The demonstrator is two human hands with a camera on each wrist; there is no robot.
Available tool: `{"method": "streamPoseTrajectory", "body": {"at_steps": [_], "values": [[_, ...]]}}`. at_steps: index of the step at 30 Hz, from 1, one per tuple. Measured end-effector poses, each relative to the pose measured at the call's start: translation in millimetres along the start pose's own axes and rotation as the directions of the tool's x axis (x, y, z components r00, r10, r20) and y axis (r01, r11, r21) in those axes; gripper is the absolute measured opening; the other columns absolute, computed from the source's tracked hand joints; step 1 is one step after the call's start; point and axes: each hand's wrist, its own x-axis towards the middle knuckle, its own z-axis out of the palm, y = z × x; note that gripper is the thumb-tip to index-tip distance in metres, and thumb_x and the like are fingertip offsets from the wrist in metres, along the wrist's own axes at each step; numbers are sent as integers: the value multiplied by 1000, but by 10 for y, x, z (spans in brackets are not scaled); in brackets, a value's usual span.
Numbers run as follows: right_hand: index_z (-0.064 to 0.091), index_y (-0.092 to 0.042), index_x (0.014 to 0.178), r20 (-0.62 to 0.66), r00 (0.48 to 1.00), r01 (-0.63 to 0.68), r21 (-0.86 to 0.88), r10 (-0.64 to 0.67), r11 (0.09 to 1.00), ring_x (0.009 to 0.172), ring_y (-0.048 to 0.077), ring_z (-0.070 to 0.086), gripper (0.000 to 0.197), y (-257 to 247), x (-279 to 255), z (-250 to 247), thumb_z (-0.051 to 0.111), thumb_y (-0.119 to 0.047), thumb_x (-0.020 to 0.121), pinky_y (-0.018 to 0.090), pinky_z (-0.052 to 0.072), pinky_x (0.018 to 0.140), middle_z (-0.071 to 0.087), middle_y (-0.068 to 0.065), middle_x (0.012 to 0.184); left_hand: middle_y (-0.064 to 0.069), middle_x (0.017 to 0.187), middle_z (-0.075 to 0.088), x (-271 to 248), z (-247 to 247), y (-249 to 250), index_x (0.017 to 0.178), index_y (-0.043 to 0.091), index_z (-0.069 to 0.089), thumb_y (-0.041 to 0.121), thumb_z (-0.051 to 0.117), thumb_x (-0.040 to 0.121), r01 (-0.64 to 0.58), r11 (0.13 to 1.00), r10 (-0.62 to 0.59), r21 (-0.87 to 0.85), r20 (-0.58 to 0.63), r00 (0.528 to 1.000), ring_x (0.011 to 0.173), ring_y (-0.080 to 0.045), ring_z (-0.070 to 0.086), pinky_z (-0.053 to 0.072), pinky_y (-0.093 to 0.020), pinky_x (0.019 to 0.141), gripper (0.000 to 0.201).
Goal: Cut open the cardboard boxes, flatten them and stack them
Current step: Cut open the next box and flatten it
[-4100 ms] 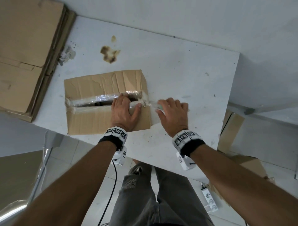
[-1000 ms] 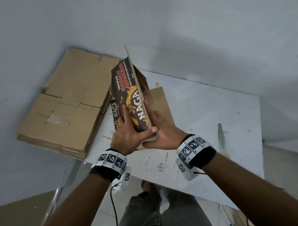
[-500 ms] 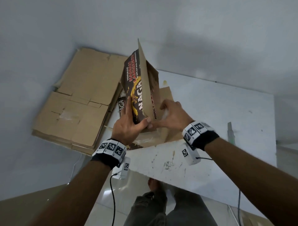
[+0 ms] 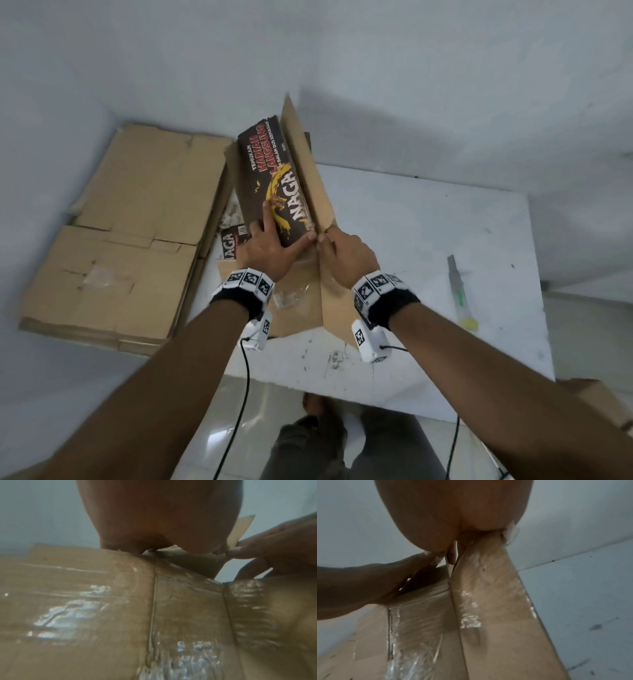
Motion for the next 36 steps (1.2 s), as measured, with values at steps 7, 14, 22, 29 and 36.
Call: {"method": "streamPoseTrajectory", "body": {"at_steps": [7, 14, 22, 29, 36], "values": [[60, -10, 94, -82, 945, -307, 121, 317, 944, 84, 33, 63, 41, 291, 154, 315, 37, -42, 104, 35, 49, 72, 67, 9, 91, -18, 95, 66, -137, 179, -488, 128, 6, 60, 54, 17, 105, -68, 993, 35, -101, -297, 954, 79, -38, 66, 54, -45, 66, 69], [35, -11, 143, -23, 847, -529, 66, 531, 846, 118, 35, 51, 47, 676, 115, 798, 47, -27, 101, 41, 44, 87, 48, 16, 138, -18, 140, 51, -221, 625, -1221, 139, 11, 46, 31, 55, 94, 558, 817, -535, -149, 167, 828, 127, -39, 44, 37, -48, 103, 50], [18, -20, 155, 76, 765, -634, -84, 639, 769, 131, 36, 36, 94, 715, 282, 1197, 70, -49, 82, 53, 37, 103, 31, 9, 151, -17, 149, 35, -218, 890, -1238, 150, 11, 26, 40, 82, 79, 697, 714, -652, -58, 306, 694, 133, -43, 39, 42, -55, 106, 95], [45, -11, 136, 126, 777, -625, 263, 617, 735, 115, 38, 60, 50, 853, 240, 1025, 63, -31, 94, 34, 43, 84, 62, 16, 126, -16, 123, 61, -452, 525, -1181, 134, 16, 41, 10, 52, 92, 341, 865, -308, -368, 145, 940, 105, -39, 59, 50, -49, 88, 43], [41, -2, 134, 152, 727, -683, 70, 669, 727, 120, 41, 56, 60, 574, -30, 1004, 67, -33, 90, 46, 51, 94, 52, 22, 135, -22, 127, 63, -343, 298, -1351, 146, 8, 46, 5, 55, 90, 25, 998, -29, -59, -70, 997, 102, -44, 63, 53, -52, 81, 58]]}}
